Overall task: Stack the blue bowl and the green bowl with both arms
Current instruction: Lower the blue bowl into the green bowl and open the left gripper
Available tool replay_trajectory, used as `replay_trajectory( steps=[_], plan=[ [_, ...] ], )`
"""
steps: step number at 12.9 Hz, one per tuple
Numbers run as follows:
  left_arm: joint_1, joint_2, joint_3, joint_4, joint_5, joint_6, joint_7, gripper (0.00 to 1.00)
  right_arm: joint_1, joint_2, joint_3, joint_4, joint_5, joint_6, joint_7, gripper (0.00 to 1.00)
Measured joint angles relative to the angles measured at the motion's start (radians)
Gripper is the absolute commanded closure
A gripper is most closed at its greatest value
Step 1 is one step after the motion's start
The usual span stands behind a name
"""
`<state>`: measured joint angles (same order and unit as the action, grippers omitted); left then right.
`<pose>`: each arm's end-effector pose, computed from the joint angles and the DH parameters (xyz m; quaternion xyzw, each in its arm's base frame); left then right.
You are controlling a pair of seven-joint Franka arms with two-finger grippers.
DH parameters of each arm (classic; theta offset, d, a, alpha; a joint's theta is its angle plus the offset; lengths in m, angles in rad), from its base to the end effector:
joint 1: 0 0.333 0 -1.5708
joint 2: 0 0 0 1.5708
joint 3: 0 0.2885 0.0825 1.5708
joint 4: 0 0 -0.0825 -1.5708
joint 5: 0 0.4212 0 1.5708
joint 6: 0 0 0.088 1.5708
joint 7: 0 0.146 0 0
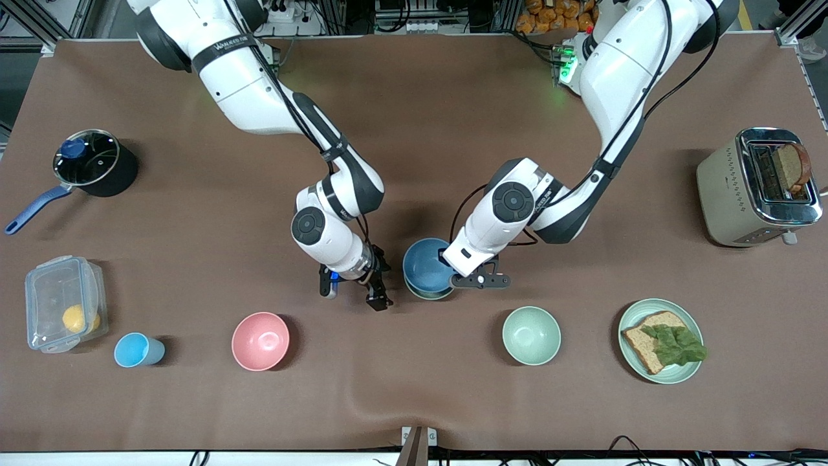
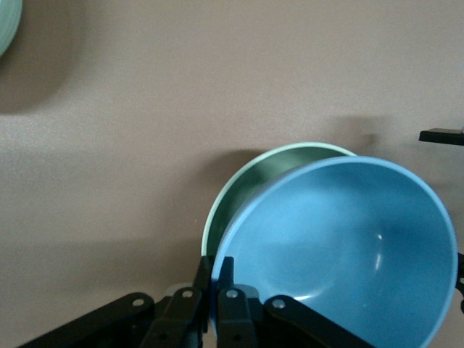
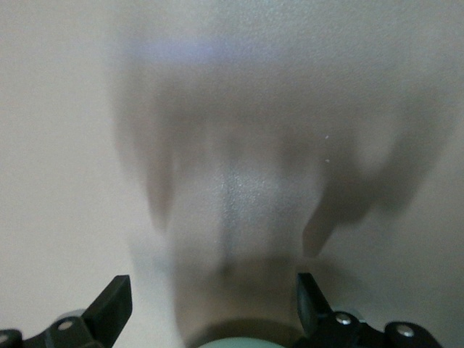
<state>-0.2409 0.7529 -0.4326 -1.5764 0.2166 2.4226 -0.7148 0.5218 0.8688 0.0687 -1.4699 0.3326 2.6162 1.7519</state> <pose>0.5931 -0.4297 0.1611 0.9944 0.0088 0.0241 0.1024 0.6344 0.4161 0.1078 -0.7327 0.6550 0.0636 0.1734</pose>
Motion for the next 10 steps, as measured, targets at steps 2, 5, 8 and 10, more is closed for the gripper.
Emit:
replay_trajectory(
  steps=[2, 5, 8, 10],
  plan=[
    [-0.003, 0.007, 0.003, 0.001, 0.001, 0.012, 0.0, 1.0, 0.0, 0.0, 0.001, 0.001, 0.0, 0.0, 0.0, 0.0],
    [-0.004, 0.01, 0.007, 0.007, 0.001, 0.015, 0.0, 1.0, 0.0, 0.0, 0.001, 0.003, 0.0, 0.0, 0.0, 0.0],
    [-0.004, 0.011, 0.008, 0.01, 0.001, 0.015, 0.0, 1.0, 0.0, 0.0, 0.001, 0.01, 0.0, 0.0, 0.0, 0.0],
    [-0.005, 0.014, 0.008, 0.011, 0.001, 0.019, 0.0, 1.0, 0.0, 0.0, 0.001, 0.011, 0.0, 0.0, 0.0, 0.0]
  ],
)
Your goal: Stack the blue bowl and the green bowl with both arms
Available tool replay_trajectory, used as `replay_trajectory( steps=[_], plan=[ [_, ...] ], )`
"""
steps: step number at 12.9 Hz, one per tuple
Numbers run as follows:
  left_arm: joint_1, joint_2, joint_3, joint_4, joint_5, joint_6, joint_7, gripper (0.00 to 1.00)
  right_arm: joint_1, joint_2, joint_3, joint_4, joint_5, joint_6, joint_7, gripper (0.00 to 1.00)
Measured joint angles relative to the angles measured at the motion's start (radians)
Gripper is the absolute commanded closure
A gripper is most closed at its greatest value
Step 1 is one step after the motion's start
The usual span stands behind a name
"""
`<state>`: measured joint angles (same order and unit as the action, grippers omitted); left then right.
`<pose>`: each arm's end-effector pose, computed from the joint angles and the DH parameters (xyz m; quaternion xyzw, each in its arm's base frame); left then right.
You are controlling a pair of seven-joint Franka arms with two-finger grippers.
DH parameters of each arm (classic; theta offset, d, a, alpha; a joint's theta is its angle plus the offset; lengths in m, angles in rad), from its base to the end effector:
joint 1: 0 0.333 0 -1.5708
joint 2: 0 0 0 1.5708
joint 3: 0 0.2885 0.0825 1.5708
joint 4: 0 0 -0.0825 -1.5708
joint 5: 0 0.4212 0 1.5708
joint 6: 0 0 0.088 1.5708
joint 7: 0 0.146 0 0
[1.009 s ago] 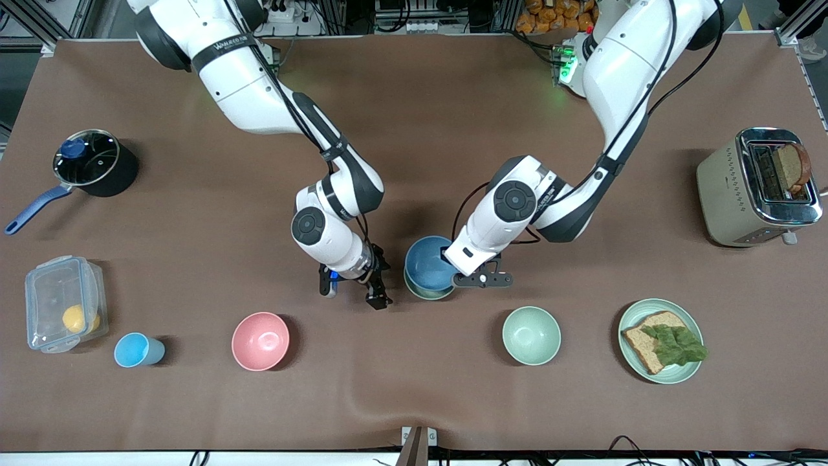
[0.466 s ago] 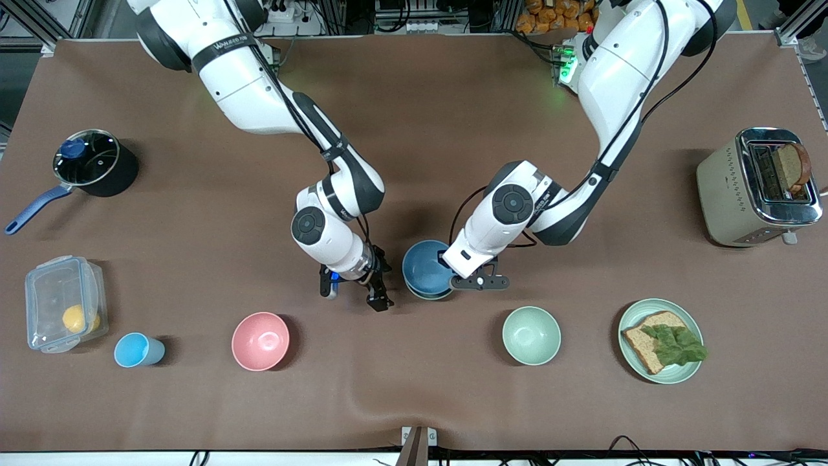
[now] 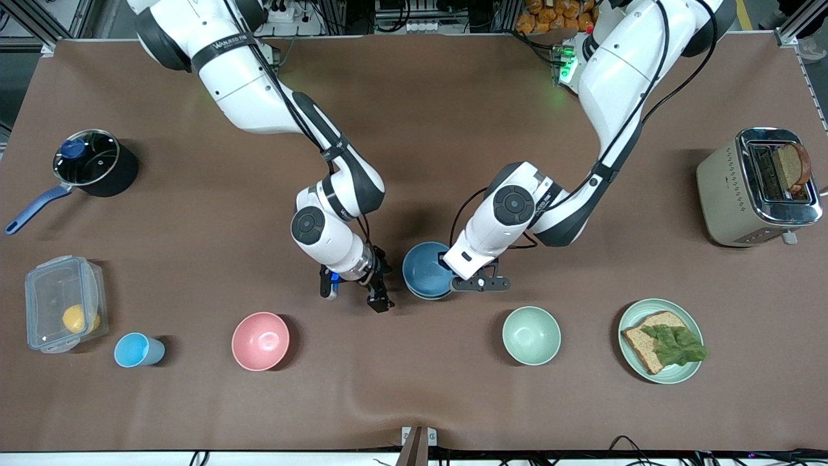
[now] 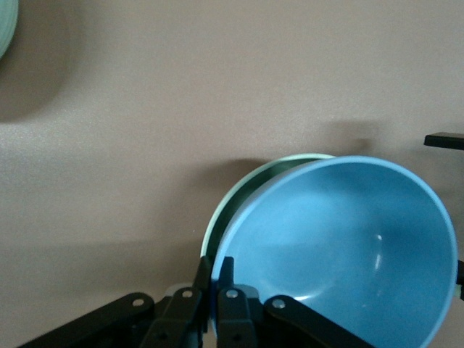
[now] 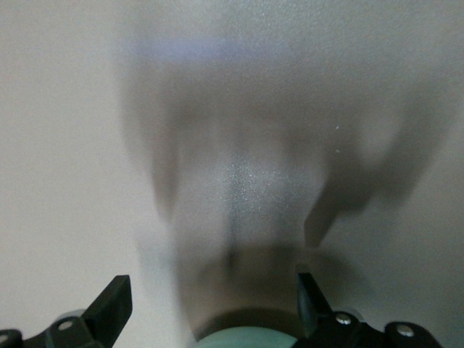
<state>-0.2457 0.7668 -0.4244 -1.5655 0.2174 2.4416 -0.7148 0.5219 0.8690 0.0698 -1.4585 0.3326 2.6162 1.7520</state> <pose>0.5975 -0.4296 0.1572 0.9938 0.0114 0.0301 0.1066 0.6374 0.4187 0.1132 -0.7324 0.6539 0.0625 0.1789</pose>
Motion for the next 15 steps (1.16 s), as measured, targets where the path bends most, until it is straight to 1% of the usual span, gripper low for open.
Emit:
replay_trajectory(
  steps=[4, 5, 6, 8, 9, 10, 15],
  plan=[
    [-0.001, 0.016, 0.0, 0.016, 0.0, 0.015, 0.0, 1.0, 0.0, 0.0, 0.0, 0.002, 0.0, 0.0, 0.0, 0.0],
    [-0.001, 0.019, 0.0, 0.019, 0.0, 0.015, 0.0, 0.98, 0.0, 0.0, 0.0, 0.003, 0.0, 0.0, 0.0, 0.0],
    [-0.001, 0.021, 0.0, 0.021, 0.0, 0.016, 0.0, 0.89, 0.0, 0.0, 0.0, 0.004, 0.0, 0.0, 0.0, 0.0],
    [-0.001, 0.022, 0.0, 0.022, 0.0, 0.016, 0.0, 0.65, 0.0, 0.0, 0.0, 0.009, 0.0, 0.0, 0.0, 0.0],
    [-0.001, 0.022, 0.0, 0.024, 0.0, 0.017, 0.0, 0.23, -0.001, 0.0, -0.001, 0.012, 0.0, 0.0, 0.0, 0.0],
    [-0.001, 0.021, 0.0, 0.028, 0.0, 0.018, 0.0, 0.0, -0.002, 0.0, -0.001, 0.015, 0.0, -0.001, 0.0, 0.0],
    [0.005, 0.005, 0.0, 0.049, 0.0, 0.009, 0.0, 0.0, -0.003, 0.0, -0.002, 0.018, -0.002, -0.002, -0.002, 0.0]
  ],
)
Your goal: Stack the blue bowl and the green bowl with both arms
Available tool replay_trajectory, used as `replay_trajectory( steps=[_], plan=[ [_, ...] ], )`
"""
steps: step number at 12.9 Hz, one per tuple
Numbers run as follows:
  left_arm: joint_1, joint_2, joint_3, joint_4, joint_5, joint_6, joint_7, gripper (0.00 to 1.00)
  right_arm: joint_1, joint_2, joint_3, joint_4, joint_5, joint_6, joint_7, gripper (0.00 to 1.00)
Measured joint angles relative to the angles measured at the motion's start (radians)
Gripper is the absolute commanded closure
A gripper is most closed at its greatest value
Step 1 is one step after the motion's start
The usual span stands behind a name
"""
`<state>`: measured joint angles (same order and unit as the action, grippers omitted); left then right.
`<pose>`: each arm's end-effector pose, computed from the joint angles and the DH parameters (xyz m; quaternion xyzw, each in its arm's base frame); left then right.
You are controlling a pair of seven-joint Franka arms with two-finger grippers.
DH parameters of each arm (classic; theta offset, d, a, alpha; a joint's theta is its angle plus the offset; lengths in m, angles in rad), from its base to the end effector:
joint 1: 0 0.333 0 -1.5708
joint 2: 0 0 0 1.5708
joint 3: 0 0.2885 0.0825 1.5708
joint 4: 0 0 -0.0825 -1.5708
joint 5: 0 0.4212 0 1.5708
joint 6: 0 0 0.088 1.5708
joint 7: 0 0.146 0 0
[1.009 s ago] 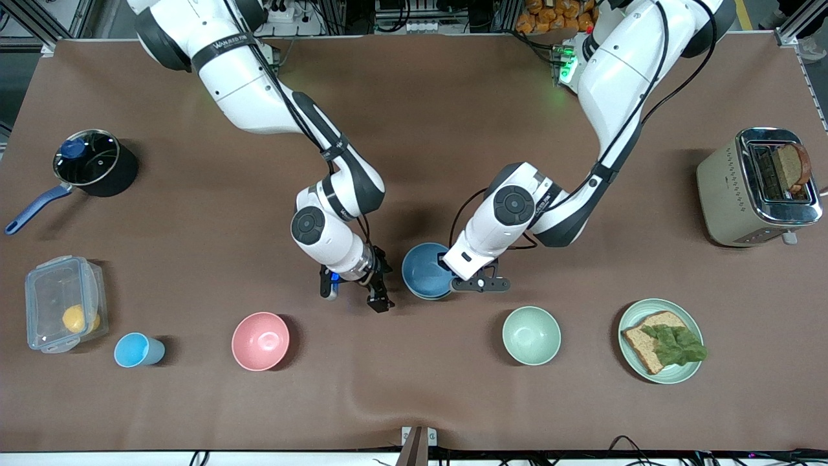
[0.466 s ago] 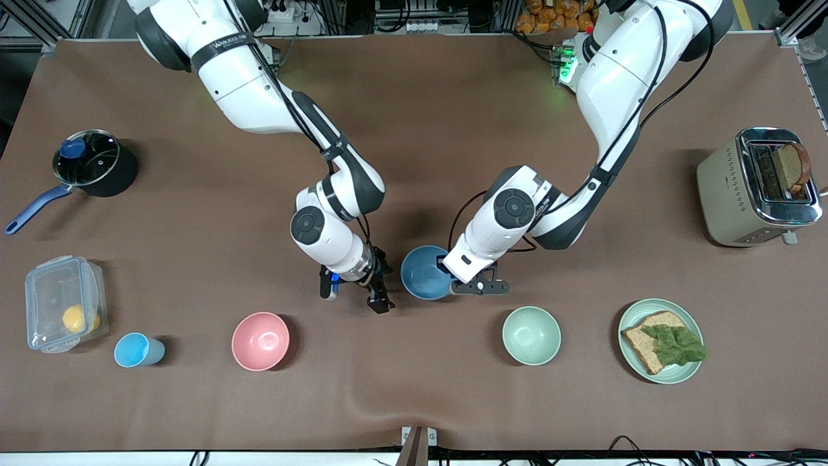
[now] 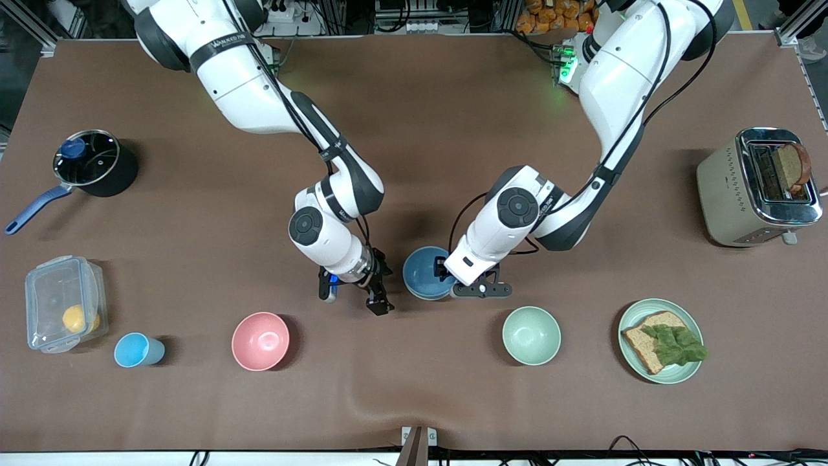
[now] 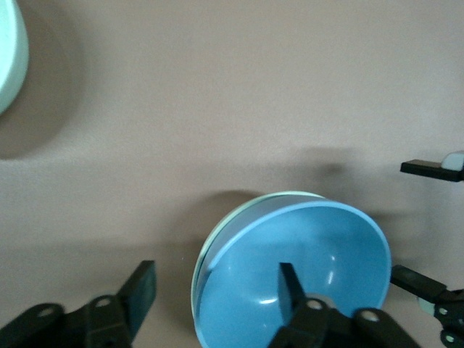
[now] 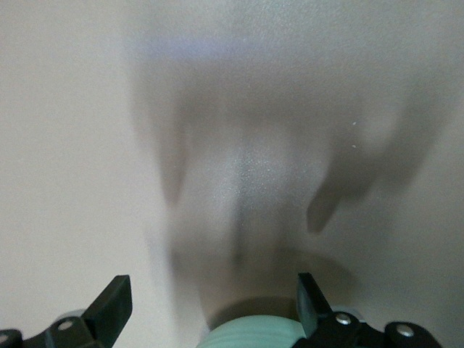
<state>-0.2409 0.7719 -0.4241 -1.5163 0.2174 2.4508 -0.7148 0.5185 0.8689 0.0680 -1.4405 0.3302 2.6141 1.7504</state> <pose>0.6173 -0.4297 0.1778 0.9911 0.0196 0.0519 0.1211 0.6447 0.4184 0.1218 -0.7318 0.6530 0.0586 0.1863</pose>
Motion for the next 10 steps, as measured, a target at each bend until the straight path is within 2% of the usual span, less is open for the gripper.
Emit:
replay_trajectory(
  steps=[4, 8, 10],
  plan=[
    [0.025, -0.089, 0.001, 0.009, 0.0, -0.119, 0.0, 0.0, -0.002, 0.0, -0.001, 0.006, -0.05, -0.029, -0.005, 0.0],
    [0.114, -0.265, 0.003, 0.014, 0.0, -0.361, 0.005, 0.0, -0.029, -0.021, -0.002, 0.019, -0.092, -0.145, -0.085, 0.0],
    [0.175, -0.364, 0.004, 0.015, 0.0, -0.481, 0.076, 0.0, -0.045, -0.042, -0.003, 0.019, -0.094, -0.179, -0.125, 0.0]
  ],
)
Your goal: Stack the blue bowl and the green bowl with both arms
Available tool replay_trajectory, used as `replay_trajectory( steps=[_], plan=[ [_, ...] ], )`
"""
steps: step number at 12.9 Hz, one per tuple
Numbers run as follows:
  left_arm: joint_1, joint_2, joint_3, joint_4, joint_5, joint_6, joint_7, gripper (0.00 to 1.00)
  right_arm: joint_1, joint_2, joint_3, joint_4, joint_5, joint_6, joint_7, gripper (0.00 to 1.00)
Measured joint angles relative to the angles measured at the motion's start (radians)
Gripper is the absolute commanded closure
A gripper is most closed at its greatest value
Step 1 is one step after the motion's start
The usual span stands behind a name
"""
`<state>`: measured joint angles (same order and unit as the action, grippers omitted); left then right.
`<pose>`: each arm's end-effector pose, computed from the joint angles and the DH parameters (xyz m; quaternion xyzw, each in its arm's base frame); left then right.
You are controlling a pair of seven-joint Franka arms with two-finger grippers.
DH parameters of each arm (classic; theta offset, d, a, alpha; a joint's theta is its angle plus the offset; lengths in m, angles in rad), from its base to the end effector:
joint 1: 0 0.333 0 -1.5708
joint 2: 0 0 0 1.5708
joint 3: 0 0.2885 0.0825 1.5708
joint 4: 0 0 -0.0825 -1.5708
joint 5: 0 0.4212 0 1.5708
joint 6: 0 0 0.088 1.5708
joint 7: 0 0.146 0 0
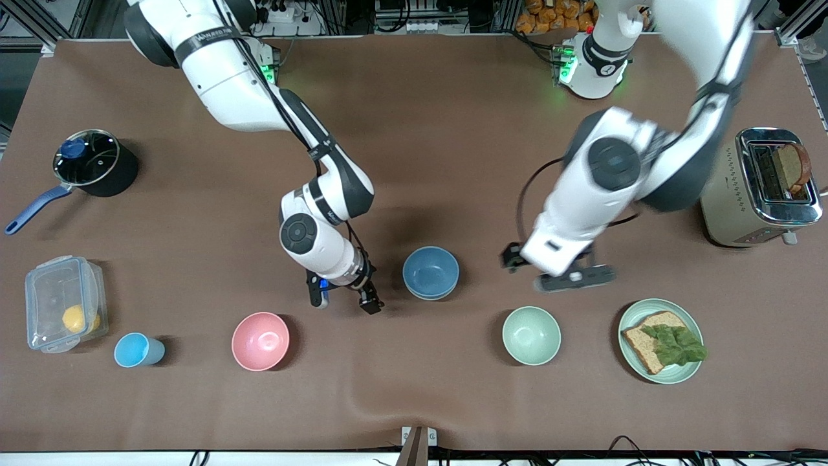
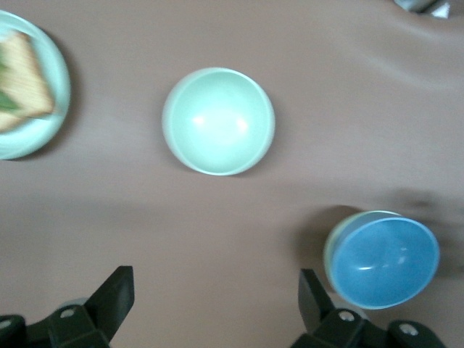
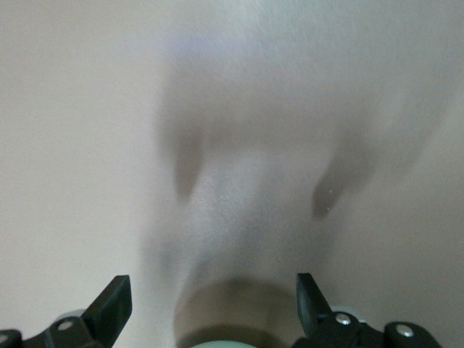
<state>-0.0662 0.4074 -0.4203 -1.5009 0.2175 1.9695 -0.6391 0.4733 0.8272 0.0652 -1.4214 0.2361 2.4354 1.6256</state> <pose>0.6518 -0.2856 0.3841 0.9969 0.0580 0.0530 0.0077 0.6547 0.3907 0.1425 -0.7945 0.5906 0.0513 0.1318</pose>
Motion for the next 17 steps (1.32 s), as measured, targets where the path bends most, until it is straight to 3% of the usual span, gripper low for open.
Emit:
replay_trajectory(
  steps=[4, 7, 11, 14, 17],
  plan=[
    [0.149, -0.169, -0.001, -0.001, -0.071, -0.175, 0.163, 0.0, -0.051, -0.055, -0.002, 0.0, -0.001, -0.159, -0.123, 0.0],
    [0.181, -0.235, 0.007, -0.003, -0.098, -0.231, 0.215, 0.0, -0.112, -0.119, -0.004, 0.001, -0.002, -0.305, -0.265, 0.0],
    [0.06, -0.287, 0.188, -0.006, -0.13, -0.273, 0.314, 0.0, -0.256, -0.239, -0.01, 0.004, -0.013, -0.548, -0.603, 0.0],
    [0.019, -0.299, 0.312, -0.008, -0.189, -0.287, 0.414, 0.0, -0.382, -0.332, -0.011, 0.004, -0.044, -0.642, -0.879, 0.0],
    [0.016, -0.318, 0.348, -0.008, -0.231, -0.33, 0.463, 0.0, -0.473, -0.432, -0.011, 0.008, -0.078, -0.727, -1.13, 0.0]
  ],
)
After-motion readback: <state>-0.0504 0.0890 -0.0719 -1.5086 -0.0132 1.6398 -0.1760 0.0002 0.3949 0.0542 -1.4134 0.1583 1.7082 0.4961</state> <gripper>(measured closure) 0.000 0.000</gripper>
